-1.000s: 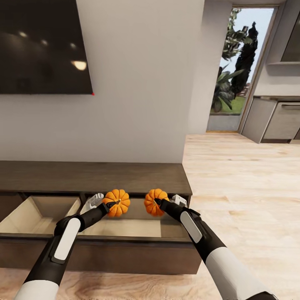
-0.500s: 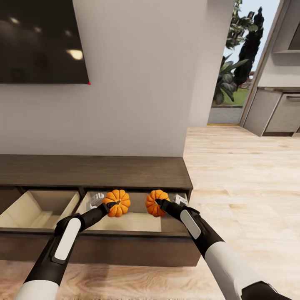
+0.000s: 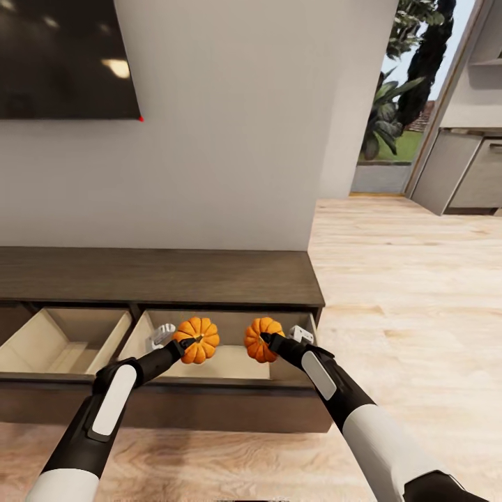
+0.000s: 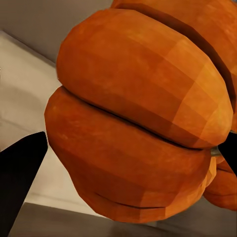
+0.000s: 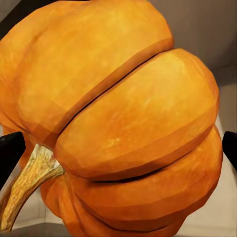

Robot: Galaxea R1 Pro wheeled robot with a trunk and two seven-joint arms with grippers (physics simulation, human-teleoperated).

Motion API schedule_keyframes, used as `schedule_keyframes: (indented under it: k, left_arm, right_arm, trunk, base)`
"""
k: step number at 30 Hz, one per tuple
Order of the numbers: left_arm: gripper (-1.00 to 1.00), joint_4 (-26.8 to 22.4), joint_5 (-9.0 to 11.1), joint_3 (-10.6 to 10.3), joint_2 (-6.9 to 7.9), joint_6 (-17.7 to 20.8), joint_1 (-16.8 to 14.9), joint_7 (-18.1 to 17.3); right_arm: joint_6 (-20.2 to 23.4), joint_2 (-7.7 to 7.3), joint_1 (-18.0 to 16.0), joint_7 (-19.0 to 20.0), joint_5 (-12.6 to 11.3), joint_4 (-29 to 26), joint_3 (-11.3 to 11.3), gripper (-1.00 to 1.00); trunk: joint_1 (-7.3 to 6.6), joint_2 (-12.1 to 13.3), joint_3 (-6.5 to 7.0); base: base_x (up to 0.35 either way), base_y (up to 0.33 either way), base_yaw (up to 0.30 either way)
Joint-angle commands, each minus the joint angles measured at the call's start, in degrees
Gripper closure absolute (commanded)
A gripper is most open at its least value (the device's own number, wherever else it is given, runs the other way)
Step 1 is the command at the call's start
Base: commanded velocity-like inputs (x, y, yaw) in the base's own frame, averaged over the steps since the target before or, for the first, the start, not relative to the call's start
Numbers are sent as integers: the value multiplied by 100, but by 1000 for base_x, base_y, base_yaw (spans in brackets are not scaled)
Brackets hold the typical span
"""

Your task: Place each of the two pumpkins and all three candles from the living room inside a cabinet in the living room (use any cabinet), then make sure every cabinet is closed, and position the cauldron so it is next to a table in the living room.

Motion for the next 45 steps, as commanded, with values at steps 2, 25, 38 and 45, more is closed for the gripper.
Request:
schedule_keyframes:
  k: [2, 25, 38, 45]
  left_arm:
    - [100, -9, 73, 1, 0, 26, -2, 43]
    - [100, -28, 73, 1, 18, 32, -3, 40]
    - [100, -28, 81, 3, 35, 32, -2, 35]
    - [100, -32, 77, 3, 43, 32, -3, 26]
  right_arm:
    - [14, -1, -4, -10, -38, -8, 6, 100]
    - [-3, -8, -4, 30, -42, -10, -2, 100]
    - [-12, -10, -4, 78, -37, -25, 6, 100]
    - [-238, -10, -4, 92, -56, -17, 6, 100]
  trunk:
    - [3, -5, -50]
    - [14, -11, -138]
    - [14, -11, -138]
    - [14, -11, -138]
  base:
    - [0, 0, 0]
    - [47, 0, 0]
    - [47, 56, 0]
    - [103, 37, 0]
